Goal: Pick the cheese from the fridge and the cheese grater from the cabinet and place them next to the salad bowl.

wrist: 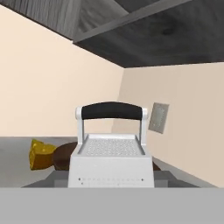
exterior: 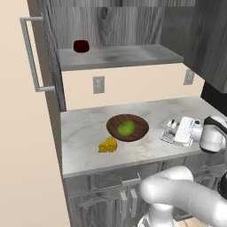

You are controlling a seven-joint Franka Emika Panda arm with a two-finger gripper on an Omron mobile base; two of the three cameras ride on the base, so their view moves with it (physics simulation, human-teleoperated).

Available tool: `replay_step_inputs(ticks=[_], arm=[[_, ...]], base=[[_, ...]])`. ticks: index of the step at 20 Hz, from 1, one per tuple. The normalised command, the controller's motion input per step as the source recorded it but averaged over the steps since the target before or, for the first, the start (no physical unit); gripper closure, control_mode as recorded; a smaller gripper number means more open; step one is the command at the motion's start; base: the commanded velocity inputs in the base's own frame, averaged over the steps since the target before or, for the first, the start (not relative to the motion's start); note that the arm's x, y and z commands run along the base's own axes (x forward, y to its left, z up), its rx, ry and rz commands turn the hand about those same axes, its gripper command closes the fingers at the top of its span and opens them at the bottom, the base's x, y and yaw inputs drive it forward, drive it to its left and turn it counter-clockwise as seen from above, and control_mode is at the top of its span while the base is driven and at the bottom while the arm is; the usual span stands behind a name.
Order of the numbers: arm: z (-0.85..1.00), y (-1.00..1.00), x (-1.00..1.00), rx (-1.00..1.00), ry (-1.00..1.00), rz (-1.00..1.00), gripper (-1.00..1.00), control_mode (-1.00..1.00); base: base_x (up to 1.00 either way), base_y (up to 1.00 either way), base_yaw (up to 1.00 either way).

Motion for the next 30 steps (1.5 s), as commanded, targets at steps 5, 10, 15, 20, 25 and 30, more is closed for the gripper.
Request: replay_step_inputs(ticks=[5, 10, 15, 20, 25, 30], arm=[[-0.2, 0.03, 0.18, 0.0, -0.01, 0.02, 1.0, -1.0], [-0.23, 0.16, 0.15, 0.0, 0.0, 0.05, 1.0, -1.0], [-0.09, 0.14, 0.3, 0.0, 0.0, 0.06, 1.0, -1.0], [-0.11, 0.11, 0.35, 0.0, 0.0, 0.05, 1.0, -1.0], [-0.36, -0.01, 0.15, 0.0, -0.01, 0.03, 1.0, -1.0], [-0.5, -0.12, 0.01, -0.01, -0.04, 0.0, 1.0, -1.0]], base=[[0.0, 0.0, 0.0], [0.0, 0.0, 0.0], [0.0, 0.0, 0.0], [0.0, 0.0, 0.0], [0.0, 0.0, 0.0], [0.0, 0.0, 0.0]])
